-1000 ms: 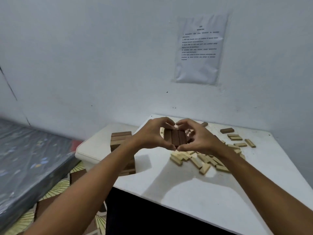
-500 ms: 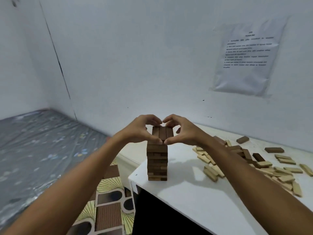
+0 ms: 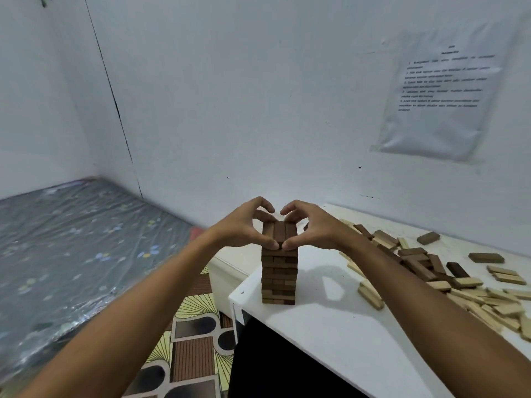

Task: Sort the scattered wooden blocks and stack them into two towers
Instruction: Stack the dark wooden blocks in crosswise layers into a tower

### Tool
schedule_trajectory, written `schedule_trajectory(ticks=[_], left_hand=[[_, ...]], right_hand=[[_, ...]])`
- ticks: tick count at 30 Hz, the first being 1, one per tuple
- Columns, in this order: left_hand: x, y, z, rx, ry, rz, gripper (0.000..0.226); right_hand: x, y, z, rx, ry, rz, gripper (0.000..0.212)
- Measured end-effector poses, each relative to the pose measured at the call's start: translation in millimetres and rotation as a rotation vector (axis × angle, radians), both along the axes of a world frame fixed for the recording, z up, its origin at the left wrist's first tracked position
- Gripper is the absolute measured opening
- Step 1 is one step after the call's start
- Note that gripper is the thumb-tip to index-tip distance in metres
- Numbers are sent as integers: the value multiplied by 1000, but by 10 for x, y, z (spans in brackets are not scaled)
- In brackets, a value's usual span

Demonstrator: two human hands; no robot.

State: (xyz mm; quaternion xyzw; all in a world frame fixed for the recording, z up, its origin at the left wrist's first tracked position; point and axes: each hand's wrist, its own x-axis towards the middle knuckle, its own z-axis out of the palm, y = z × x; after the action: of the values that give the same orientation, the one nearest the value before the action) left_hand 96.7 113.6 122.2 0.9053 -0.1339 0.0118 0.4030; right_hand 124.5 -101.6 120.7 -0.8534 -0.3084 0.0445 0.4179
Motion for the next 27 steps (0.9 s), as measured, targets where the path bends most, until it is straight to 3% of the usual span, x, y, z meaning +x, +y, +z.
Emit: schedule_trajectory(ticks=[21,24,27], left_hand=[[-70,-5,-62,-46,14,-37,78],[-93,22,-75,-67,-6,-29,84],[-107,82,-138,-193,-6,-3,75]], right_hand=[[-21,-25,-77,9,21,19,66],[-22,-77,-82,88,8,1,54],[-22,-154,-112,182,36,-15,37]])
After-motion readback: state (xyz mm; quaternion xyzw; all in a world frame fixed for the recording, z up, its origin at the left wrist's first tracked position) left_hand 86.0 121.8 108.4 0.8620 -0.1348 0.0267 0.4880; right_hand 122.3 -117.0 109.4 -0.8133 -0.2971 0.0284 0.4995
